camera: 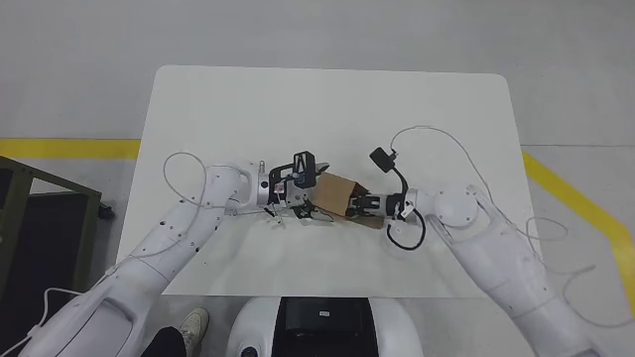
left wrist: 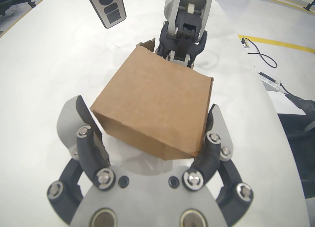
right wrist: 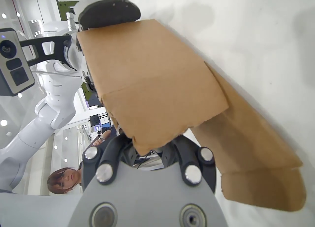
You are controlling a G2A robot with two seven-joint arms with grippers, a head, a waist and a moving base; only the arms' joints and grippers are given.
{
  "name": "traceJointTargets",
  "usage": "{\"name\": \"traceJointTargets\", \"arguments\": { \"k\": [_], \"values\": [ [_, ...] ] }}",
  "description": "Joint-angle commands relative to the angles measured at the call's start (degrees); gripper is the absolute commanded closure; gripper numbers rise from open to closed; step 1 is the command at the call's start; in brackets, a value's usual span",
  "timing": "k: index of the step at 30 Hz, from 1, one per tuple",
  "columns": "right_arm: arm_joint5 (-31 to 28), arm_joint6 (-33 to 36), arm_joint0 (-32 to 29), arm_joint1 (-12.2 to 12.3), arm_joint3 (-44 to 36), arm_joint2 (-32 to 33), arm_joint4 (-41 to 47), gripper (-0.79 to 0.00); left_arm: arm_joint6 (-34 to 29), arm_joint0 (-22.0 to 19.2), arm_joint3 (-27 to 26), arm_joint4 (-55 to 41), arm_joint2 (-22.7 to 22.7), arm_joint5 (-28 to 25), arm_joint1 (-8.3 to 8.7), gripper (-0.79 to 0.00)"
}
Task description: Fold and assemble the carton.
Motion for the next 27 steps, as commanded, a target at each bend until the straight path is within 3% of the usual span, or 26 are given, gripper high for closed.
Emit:
{"name": "traceJointTargets", "arguments": {
  "k": [1,9,17,27],
  "values": [
    [-0.2,0.1,0.2,-0.1,0.3,0.0,0.0,0.0,-0.2,0.1,-0.1,0.0,-0.1,0.0,-0.01,-0.785],
    [-0.3,1.4,-2.0,1.1,-4.1,3.6,-2.1,0.0,-0.5,0.5,-0.4,0.1,-0.7,0.0,-0.02,-0.785],
    [3.6,2.5,-7.2,3.3,-10.7,10.0,-7.1,0.0,-0.7,1.0,-0.8,0.3,-1.3,-0.1,0.05,-0.785],
    [4.5,-1.1,-7.9,3.9,-9.2,13.8,-7.2,0.0,-0.6,1.3,-0.9,0.5,-2.0,-0.2,0.05,-0.785]
  ]
}}
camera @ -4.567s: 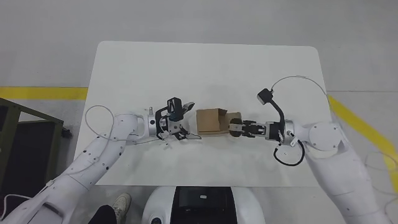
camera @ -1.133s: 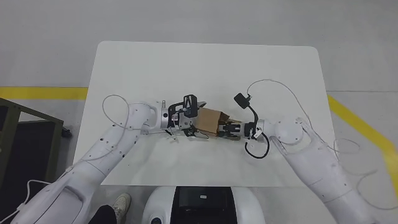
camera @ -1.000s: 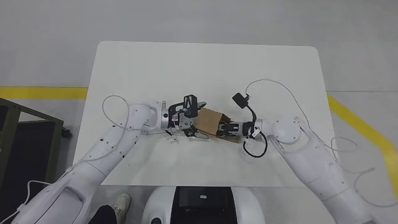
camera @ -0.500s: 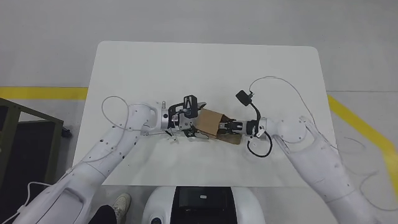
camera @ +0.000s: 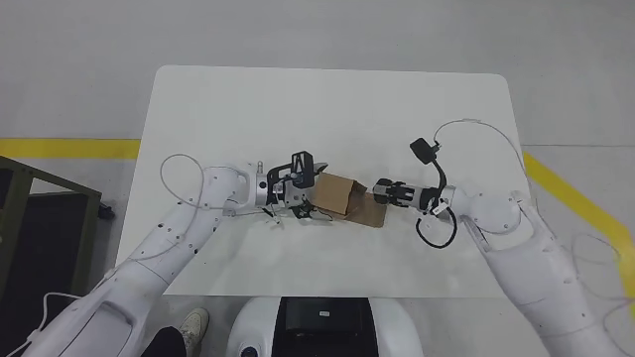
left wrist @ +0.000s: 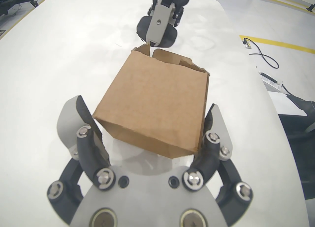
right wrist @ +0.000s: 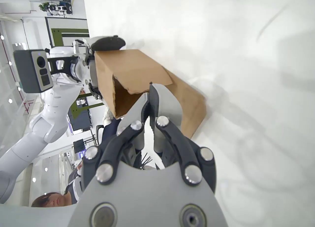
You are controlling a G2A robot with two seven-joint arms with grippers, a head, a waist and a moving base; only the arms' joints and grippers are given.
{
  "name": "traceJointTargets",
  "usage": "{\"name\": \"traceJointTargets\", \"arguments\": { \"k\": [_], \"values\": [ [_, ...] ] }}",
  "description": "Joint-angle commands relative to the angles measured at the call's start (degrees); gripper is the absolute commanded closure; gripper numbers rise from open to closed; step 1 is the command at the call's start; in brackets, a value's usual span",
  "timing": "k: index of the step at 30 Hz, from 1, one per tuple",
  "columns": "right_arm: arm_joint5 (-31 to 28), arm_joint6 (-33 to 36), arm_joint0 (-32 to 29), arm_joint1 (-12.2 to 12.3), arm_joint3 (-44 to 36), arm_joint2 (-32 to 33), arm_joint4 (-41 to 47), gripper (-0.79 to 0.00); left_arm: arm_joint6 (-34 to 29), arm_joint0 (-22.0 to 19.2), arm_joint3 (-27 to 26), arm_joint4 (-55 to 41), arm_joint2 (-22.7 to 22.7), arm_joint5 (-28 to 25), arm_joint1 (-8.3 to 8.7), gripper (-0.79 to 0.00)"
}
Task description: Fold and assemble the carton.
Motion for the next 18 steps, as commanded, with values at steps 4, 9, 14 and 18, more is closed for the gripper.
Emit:
{"name": "traceJointTargets", "arguments": {
  "k": [4,9,14,18],
  "values": [
    [-3.0,0.1,1.7,-0.5,2.7,-1.5,1.5,0.0,0.1,0.1,0.0,0.1,-0.2,-0.2,-0.04,-0.785],
    [-6.6,1.5,2.9,-1.1,4.6,-3.8,3.0,0.0,0.1,0.1,-0.1,0.3,-0.3,-0.2,-0.09,-0.785],
    [-7.2,3.1,3.0,-1.2,4.0,-4.8,2.9,0.0,0.1,0.1,-0.1,0.4,-0.6,-0.1,-0.11,-0.785],
    [-6.4,3.4,2.4,-1.3,3.0,-5.3,3.1,0.0,0.1,0.3,-0.2,0.5,-0.7,-0.2,-0.16,-0.785]
  ]
}}
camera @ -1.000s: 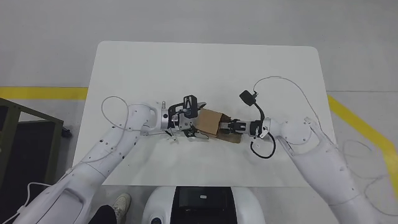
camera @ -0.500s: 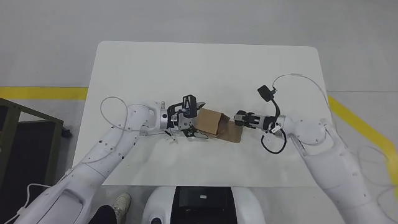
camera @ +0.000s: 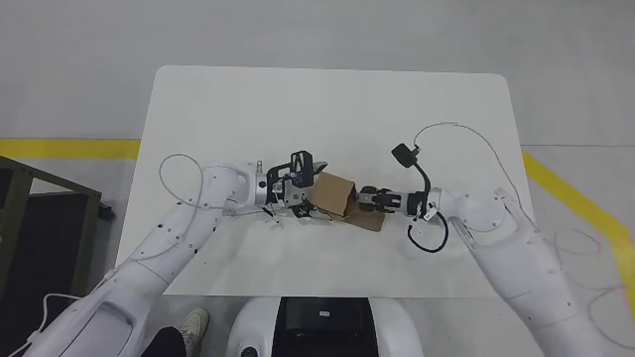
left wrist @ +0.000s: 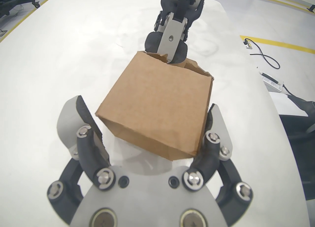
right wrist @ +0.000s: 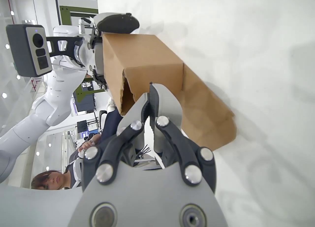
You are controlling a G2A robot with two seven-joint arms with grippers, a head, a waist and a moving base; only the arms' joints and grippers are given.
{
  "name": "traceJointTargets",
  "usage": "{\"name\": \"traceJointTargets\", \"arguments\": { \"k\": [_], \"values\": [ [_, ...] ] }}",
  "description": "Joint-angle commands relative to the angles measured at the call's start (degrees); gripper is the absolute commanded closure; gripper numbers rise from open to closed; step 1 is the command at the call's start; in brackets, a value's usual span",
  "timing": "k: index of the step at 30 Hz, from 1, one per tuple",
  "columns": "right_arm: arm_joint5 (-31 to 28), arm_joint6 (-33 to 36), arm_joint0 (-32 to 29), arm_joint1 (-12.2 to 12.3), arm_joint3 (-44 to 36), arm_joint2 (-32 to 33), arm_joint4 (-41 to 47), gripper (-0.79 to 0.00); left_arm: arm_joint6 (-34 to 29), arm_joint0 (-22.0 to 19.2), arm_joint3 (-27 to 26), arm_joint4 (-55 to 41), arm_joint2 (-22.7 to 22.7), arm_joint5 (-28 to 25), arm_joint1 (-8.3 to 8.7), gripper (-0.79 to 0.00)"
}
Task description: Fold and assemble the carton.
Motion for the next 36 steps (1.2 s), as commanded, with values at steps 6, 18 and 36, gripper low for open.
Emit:
{"name": "traceJointTargets", "arguments": {
  "k": [6,18,36],
  "values": [
    [1.0,-0.9,1.0,-0.7,1.0,-2.2,1.4,0.0,0.1,0.1,0.0,0.1,0.0,-0.1,-0.14,-0.785],
    [0.7,-5.0,3.1,-2.4,4.7,-5.4,5.0,0.0,0.0,0.4,-0.3,0.2,-0.5,-0.2,-0.15,-0.785],
    [2.0,-2.4,-1.8,-0.2,-1.9,1.6,1.0,0.0,-0.6,1.6,-1.7,0.6,-1.9,-0.3,0.24,-0.785]
  ]
}}
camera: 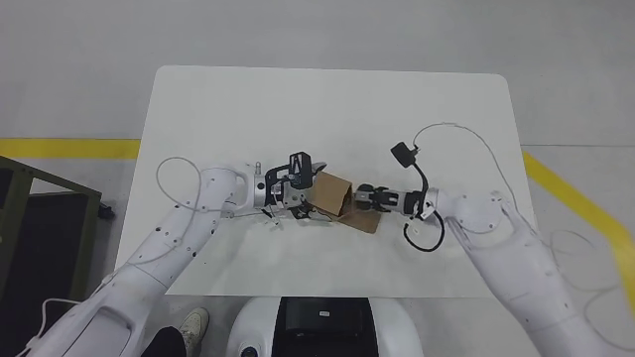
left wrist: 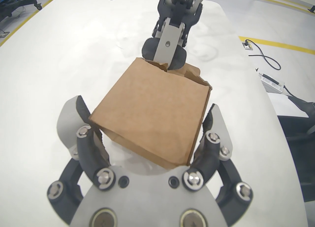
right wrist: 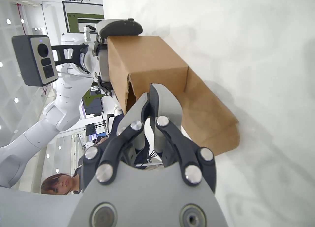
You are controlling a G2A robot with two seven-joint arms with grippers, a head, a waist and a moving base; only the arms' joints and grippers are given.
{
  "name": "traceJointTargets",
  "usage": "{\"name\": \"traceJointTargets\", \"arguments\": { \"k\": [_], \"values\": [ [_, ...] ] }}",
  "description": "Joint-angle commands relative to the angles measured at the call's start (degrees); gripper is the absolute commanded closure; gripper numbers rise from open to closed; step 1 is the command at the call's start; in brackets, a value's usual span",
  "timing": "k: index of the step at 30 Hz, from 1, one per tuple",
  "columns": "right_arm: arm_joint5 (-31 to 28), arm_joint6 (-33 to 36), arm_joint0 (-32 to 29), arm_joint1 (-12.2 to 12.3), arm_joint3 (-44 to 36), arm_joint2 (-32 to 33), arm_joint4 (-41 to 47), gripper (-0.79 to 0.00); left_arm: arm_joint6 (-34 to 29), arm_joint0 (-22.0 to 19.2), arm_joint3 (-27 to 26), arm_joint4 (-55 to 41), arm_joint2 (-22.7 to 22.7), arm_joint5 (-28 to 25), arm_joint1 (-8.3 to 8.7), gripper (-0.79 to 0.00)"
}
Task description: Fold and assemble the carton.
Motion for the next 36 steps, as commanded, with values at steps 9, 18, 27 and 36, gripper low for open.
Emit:
{"name": "traceJointTargets", "arguments": {
  "k": [9,18,27,36],
  "values": [
    [3.6,0.1,-5.4,1.1,-5.1,2.9,-2.5,0.0,-0.3,0.4,-0.2,-0.2,-0.6,0.1,0.06,-0.785],
    [3.5,-3.5,-6.3,0.6,-4.2,1.9,1.1,0.0,-0.6,0.5,-0.4,-0.2,-0.8,0.0,0.06,-0.785],
    [1.1,-6.8,-4.2,-0.6,-0.7,-1.2,2.0,0.0,-0.9,0.6,-0.6,-0.2,-1.0,-0.2,0.06,-0.785],
    [-0.7,-8.6,-2.3,-1.5,1.1,-3.1,3.5,0.0,-1.1,0.7,-0.7,-0.3,-1.1,-0.3,0.0,-0.785]
  ]
}}
